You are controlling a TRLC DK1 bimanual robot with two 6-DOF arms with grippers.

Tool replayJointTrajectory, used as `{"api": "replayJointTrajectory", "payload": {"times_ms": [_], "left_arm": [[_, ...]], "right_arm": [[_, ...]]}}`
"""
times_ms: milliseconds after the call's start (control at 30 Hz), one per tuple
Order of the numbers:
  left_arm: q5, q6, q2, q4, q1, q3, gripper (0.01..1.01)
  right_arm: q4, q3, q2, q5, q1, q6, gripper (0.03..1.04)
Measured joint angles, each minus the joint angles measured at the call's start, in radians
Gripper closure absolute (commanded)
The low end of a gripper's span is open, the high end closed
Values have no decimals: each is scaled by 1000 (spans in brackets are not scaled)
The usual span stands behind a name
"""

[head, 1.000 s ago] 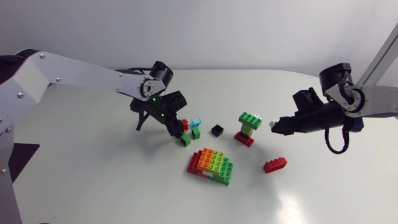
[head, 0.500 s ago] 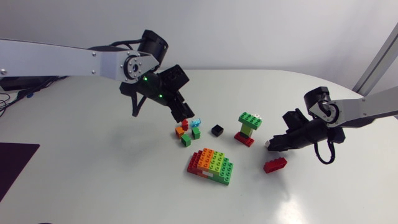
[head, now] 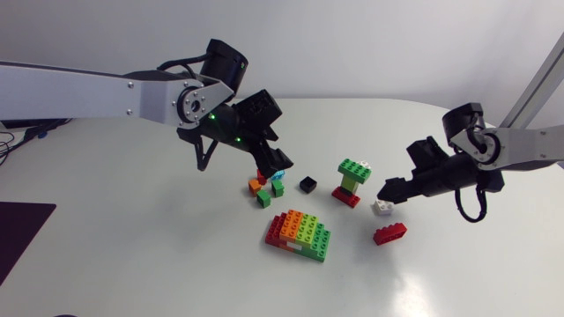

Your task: Disassemble duplo

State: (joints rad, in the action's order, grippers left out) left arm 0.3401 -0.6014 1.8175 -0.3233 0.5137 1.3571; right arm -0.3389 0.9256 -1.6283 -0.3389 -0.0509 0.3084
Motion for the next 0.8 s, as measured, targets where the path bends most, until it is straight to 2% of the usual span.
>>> {"api": "replayJointTrajectory", "payload": {"times_ms": [133, 300, 533, 733, 800], "left_arm": [[11, 0, 0, 38, 4, -24, 67], [31, 0, 0, 74, 5, -63, 67], [47, -1, 0, 90, 5, -77, 67], [50, -6, 0, 93, 5, -86, 67], [53, -8, 0, 93, 5, -92, 67]], "right_arm": [[-3, 23, 85, -1, 69, 44, 138], [-26, 72, 78, -4, 131, 135, 138], [-29, 158, -34, -7, 154, 235, 139], [-29, 223, -137, -12, 182, 267, 146], [-29, 229, -162, -12, 190, 274, 195]]}}
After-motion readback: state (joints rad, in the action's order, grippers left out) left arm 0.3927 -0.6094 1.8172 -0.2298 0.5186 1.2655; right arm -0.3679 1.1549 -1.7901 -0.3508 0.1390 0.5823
